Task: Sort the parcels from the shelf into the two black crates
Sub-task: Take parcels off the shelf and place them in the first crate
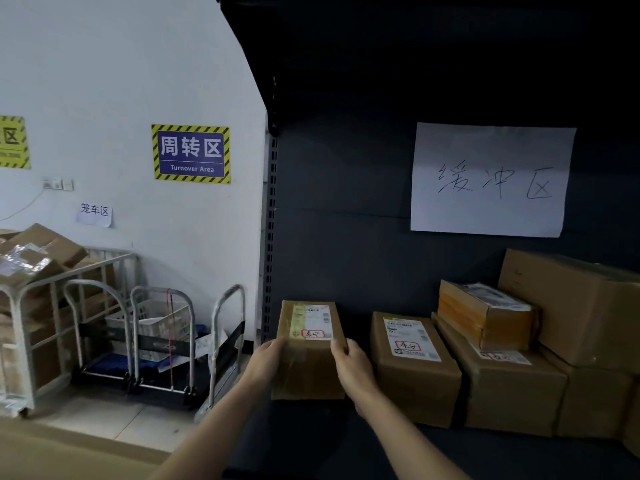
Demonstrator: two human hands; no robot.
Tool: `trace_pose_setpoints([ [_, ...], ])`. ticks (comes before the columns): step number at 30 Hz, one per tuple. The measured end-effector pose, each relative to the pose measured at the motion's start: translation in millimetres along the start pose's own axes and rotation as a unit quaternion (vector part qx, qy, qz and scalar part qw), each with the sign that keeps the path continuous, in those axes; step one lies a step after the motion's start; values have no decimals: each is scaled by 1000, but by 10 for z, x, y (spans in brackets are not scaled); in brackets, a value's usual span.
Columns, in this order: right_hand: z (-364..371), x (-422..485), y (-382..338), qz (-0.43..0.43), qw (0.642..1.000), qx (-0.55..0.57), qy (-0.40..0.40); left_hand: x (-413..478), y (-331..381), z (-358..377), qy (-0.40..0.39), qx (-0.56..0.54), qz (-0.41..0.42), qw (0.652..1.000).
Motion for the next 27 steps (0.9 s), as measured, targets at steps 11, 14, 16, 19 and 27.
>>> trace_pose_setpoints([
  [11,-154,-228,31,-100,990,94,-38,-280,23,-150,-40,-44,145,988],
  [14,-174,-204,92,-116,988,89,-49,-319,-44,-153,-43,-22,160,986],
  [16,-164,-200,156,-119,988,75,-64,-351,-105,-175,-45,-8,165,985],
  [19,-110,-213,287,-124,989,43,-66,-378,-219,-224,-32,18,181,983],
  [27,-14,-196,508,-157,982,-70,-83,-444,-458,-211,47,226,243,942],
])
Point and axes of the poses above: each hand's wrist, its own x-axis towards the middle knuckle, its own z-axis out of the palm, y = z × x, the point moved 1 cm from there along x, towards the middle knuckle, and after that the axes turned 11 degrees about y, right-handed, at the moved point
